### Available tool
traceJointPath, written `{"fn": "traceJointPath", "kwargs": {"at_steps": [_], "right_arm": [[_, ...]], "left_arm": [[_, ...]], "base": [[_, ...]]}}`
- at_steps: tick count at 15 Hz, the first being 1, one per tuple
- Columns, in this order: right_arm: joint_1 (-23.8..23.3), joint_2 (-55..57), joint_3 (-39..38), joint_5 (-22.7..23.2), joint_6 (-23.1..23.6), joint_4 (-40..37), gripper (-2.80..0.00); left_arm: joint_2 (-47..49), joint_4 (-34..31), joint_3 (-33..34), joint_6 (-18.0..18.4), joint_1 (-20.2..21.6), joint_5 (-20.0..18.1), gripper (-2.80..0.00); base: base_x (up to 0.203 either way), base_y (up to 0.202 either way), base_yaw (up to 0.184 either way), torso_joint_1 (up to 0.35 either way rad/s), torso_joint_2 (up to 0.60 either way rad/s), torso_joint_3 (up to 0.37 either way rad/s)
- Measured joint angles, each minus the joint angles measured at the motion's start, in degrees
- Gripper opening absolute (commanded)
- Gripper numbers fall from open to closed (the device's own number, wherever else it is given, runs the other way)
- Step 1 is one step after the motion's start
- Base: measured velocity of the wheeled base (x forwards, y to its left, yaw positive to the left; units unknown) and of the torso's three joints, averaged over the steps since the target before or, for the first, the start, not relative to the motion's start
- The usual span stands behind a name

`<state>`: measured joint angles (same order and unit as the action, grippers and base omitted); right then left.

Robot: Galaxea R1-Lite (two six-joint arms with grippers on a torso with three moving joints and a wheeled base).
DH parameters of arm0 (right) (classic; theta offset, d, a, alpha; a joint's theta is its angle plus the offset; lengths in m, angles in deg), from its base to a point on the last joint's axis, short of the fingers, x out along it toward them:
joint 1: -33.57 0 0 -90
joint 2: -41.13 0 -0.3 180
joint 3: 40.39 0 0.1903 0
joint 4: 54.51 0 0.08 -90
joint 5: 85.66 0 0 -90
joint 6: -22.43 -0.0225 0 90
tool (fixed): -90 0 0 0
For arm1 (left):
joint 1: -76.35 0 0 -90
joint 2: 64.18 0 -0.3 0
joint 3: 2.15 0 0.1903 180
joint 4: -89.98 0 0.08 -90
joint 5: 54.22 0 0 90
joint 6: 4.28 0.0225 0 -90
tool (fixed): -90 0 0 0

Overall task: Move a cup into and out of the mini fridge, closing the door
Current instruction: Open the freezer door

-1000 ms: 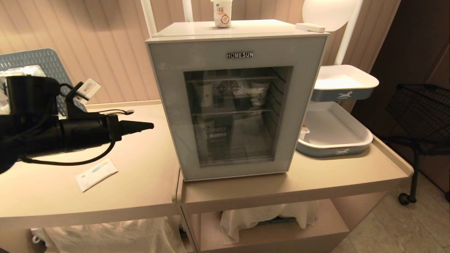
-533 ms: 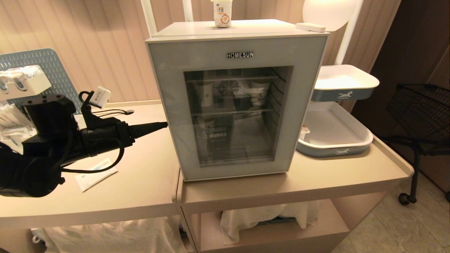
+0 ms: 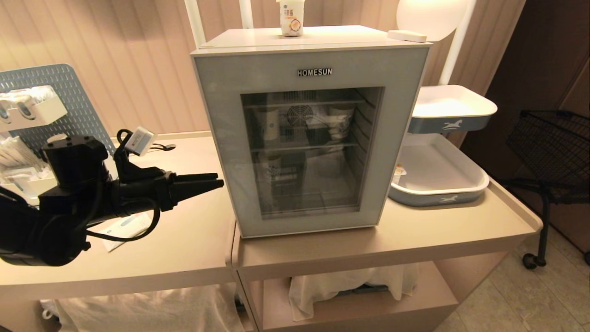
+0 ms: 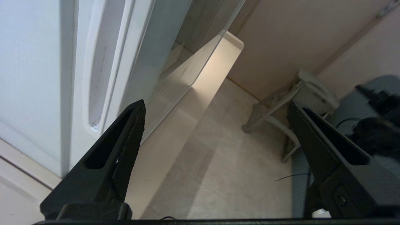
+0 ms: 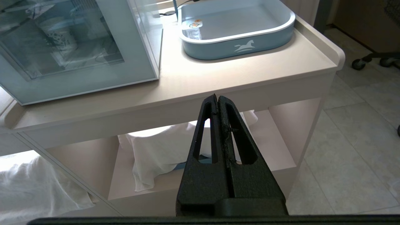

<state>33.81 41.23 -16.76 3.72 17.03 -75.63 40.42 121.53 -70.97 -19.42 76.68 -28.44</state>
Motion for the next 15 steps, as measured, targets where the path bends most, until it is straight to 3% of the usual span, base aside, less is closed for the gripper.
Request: {"fn": "traceJointPath", "kwargs": {"at_steps": [2,7,11,15], "right_arm": [[0.0,0.0,0.0,0.0,0.06,0.0,-2.8],[0.0,0.0,-0.02,0.0,0.26,-0.01,-2.8],[0.0,0.0,0.0,0.0,0.22,-0.02,-2.8],[0.0,0.0,-0.02,0.0,0.23,0.0,-2.8]], "left_arm": [[0.98,-0.05,0.03,2.75,0.0,0.0,0.0],[3.38,0.02,-2.05,3.37,0.0,0.28,0.0],[6.85,0.02,-4.97,7.34,-1.05,1.2,0.0],[9.22,0.08,-6.26,7.76,-2.61,3.23,0.0]], "base": [[0.0,0.0,0.0,0.0,0.0,0.0],[0.0,0.0,0.0,0.0,0.0,0.0],[0.0,0.0,0.0,0.0,0.0,0.0],[0.0,0.0,0.0,0.0,0.0,0.0]]}}
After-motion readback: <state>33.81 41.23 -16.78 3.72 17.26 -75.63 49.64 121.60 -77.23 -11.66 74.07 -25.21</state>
